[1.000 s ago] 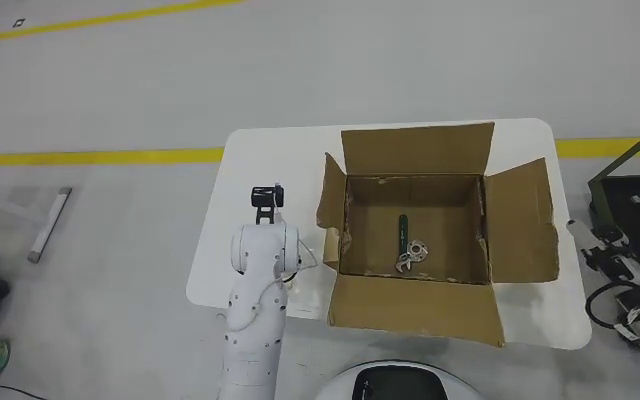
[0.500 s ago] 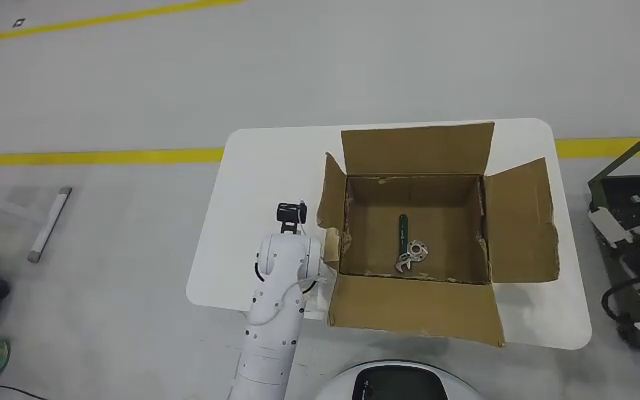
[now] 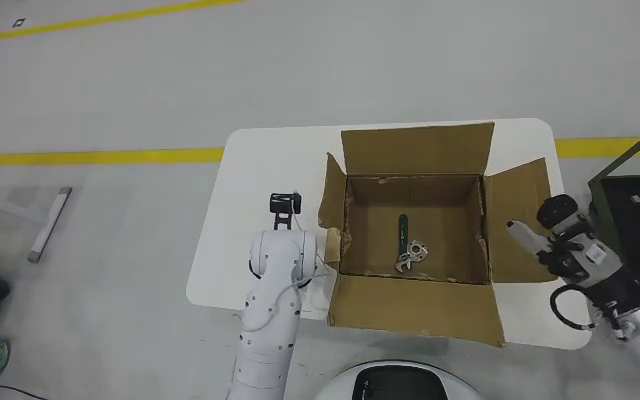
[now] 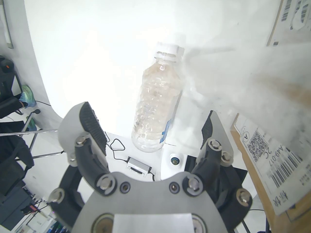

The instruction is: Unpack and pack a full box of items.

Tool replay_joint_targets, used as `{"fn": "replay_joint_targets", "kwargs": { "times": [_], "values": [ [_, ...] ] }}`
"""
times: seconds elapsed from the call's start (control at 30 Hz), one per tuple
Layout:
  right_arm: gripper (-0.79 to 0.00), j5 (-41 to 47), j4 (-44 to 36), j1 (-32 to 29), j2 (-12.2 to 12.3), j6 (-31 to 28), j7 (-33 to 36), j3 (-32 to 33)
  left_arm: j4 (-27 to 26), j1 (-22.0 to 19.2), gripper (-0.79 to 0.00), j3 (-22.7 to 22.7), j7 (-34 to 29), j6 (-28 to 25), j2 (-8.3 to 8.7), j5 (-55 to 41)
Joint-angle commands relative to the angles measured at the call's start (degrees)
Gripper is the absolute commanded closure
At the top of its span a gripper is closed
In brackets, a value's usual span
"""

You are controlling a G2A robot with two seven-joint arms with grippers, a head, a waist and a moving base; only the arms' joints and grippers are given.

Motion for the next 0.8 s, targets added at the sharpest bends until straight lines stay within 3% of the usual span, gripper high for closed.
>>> {"fn": "replay_joint_targets", "kwargs": {
  "times": [0.0, 0.03, 0.3, 0.67, 0.77],
  "values": [
    [-0.089, -4.3, 0.0, 1.8, 0.1, 1.9, 1.5, -3.6, -1.8, 0.3, -0.785, -0.4, -0.2, -0.1, 0.03, -0.1],
    [0.000, -6.3, 0.1, 2.7, 0.1, 3.0, 2.2, -5.3, -2.7, 0.4, -0.785, -0.6, -0.2, -0.2, 0.05, -0.1],
    [0.000, -20.1, 7.9, 11.6, 0.0, 9.1, 3.3, -18.0, -5.2, 1.1, -0.785, -1.3, -1.0, -0.4, 0.09, -0.2],
    [0.000, -21.8, 8.6, 12.2, 0.1, 8.9, 3.6, -18.3, -5.2, 1.1, -0.785, -1.3, -1.0, -0.4, 0.09, -0.2],
    [0.000, -28.4, 9.2, 15.3, 0.0, 14.1, 7.2, -20.6, -5.2, 1.1, -0.785, -1.3, -1.0, -0.4, 0.09, -0.2]
  ]
}}
